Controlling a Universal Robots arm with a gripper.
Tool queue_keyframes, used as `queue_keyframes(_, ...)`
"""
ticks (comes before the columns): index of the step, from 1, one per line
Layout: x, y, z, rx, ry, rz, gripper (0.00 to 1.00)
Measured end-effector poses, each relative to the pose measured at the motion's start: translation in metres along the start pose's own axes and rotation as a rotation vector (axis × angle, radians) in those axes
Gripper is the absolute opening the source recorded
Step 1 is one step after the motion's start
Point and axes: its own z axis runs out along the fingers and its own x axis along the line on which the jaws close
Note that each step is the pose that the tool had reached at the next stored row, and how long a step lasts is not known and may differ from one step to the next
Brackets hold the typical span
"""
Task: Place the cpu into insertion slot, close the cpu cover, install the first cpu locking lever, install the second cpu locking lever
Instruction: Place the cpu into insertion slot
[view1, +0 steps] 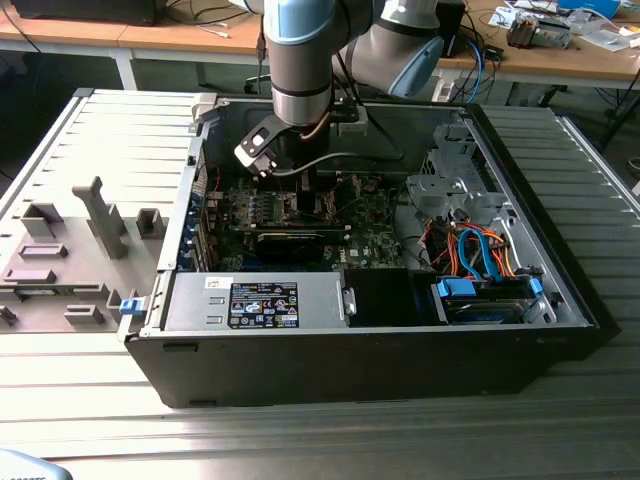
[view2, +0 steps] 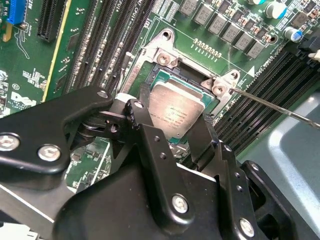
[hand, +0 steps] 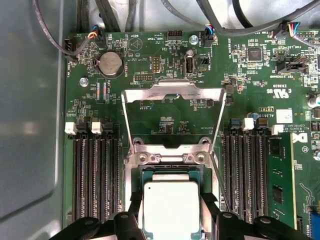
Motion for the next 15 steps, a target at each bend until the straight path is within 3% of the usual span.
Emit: queue_keyframes(15,0.0003,0.0008,0.0031,-0.0005,0.0011,0.003,0.55)
